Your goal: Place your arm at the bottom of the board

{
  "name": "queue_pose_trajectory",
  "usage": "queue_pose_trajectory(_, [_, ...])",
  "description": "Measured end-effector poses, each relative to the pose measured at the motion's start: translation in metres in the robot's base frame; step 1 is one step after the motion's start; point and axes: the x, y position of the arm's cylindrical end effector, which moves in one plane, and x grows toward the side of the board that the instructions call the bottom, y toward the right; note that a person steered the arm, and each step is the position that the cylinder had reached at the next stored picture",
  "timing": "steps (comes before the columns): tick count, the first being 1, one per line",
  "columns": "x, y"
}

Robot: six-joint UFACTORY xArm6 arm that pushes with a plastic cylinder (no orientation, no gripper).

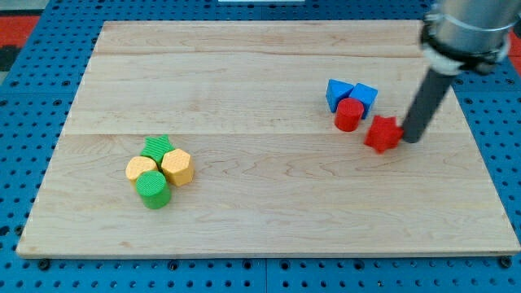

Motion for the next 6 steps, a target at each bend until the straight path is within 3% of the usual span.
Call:
queue_pose_trajectory(1, [-0.028,-0.133])
queue_pose_trajectory(2, [-0.018,-0.191])
queue_pose_trajectory(3, [0.013,-0.16])
queue_pose_trajectory(4, [0.001,-0.2])
queue_pose_trajectory(5, [0.025,-0.172])
queue_pose_trajectory(6, [0.039,-0.212])
